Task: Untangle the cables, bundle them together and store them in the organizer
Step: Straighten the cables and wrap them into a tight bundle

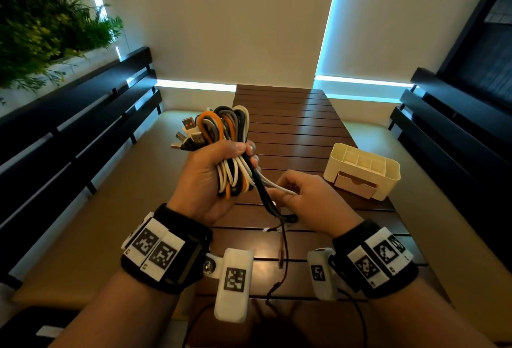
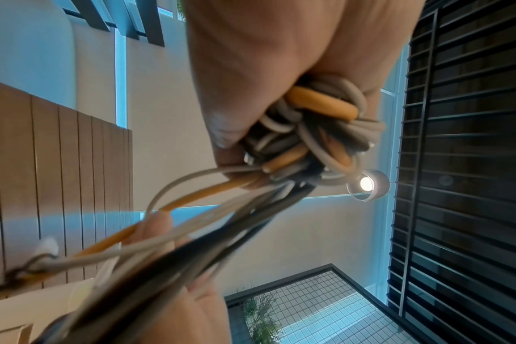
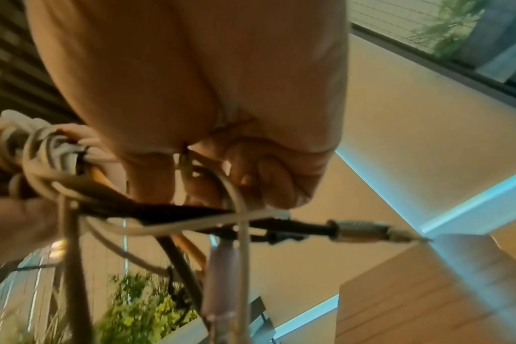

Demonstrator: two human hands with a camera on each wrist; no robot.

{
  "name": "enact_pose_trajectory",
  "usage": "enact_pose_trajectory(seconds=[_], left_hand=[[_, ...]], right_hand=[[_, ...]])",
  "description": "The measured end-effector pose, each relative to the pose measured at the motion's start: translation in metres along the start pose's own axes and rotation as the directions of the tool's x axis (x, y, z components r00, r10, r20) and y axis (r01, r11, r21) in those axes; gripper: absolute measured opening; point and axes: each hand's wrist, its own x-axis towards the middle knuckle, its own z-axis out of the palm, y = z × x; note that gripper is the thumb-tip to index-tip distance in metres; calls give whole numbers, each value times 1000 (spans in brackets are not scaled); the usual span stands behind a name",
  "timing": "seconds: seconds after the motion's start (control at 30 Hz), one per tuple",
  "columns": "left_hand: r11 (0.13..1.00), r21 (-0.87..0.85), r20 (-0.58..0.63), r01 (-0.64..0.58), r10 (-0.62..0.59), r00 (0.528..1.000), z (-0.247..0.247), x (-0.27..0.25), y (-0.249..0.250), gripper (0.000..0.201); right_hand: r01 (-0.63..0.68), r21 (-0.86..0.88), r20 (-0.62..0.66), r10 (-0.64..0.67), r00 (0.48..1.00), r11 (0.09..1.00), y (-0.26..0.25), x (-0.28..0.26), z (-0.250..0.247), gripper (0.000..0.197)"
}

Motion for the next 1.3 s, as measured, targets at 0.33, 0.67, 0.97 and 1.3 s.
enact_pose_trajectory(seconds=[0.33,0.67,0.97,1.3], left_hand=[[994,79,-131,-76,85,988,-4,1,-3,12],[986,111,-93,-125,135,986,2,4,8,18],[978,50,-148,-202,207,967,-13,9,41,6],[988,145,-110,-43,60,992,17,6,-4,7]], right_hand=[[-59,-28,249,64,966,998,-3,-14,-39,20],[-274,-534,4,326,945,800,26,-8,-18,15],[-449,-310,-342,342,875,838,57,-8,-34,14],[266,247,-10,-272,962,932,-27,-11,-19,87]])
